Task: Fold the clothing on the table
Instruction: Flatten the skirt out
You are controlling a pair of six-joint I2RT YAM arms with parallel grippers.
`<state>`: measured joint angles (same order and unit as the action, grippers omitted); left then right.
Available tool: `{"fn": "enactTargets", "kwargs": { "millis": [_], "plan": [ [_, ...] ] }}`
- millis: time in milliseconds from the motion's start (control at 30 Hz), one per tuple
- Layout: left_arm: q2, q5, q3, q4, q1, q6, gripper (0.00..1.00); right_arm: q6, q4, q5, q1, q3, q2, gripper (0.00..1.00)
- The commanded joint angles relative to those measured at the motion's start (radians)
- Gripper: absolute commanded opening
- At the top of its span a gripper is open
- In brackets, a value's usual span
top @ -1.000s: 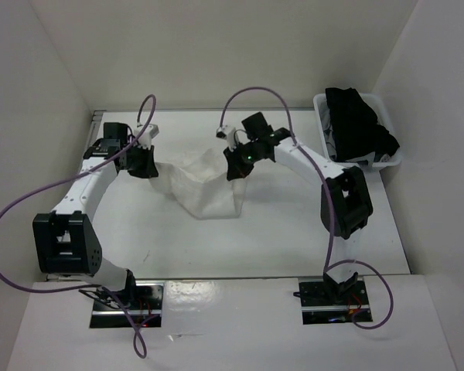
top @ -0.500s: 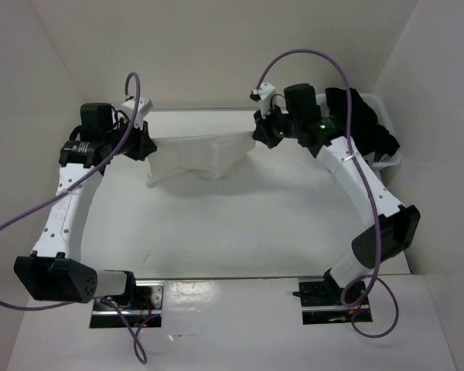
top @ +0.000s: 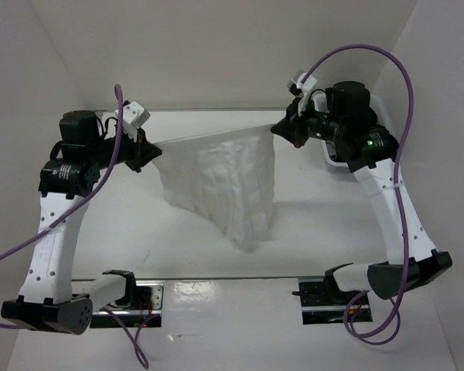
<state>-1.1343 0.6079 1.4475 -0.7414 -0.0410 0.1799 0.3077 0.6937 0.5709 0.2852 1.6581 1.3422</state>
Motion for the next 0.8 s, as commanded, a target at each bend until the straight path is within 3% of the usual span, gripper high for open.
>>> {"fn": "enactTargets", "kwargs": {
  "millis": [0, 400, 767],
  "plan": [
    [0.071, -0.14, 0.045, -0.052, 0.056, 0.064, 0.0, 0.03, 0.006, -0.138, -0.133, -0.011, -0.106, 0.0],
    [0.255, -0.102, -0.033, -0.052, 0.096, 0.073, 0.0, 0.03, 0.006, -0.037, -0.184, -0.066, -0.244, 0.0],
    [0.211, -0.095, -0.113, -0.052, 0.096, 0.073, 0.0, 0.018, -0.023, 0.119, -0.193, -0.193, -0.166, 0.0]
  ]
}}
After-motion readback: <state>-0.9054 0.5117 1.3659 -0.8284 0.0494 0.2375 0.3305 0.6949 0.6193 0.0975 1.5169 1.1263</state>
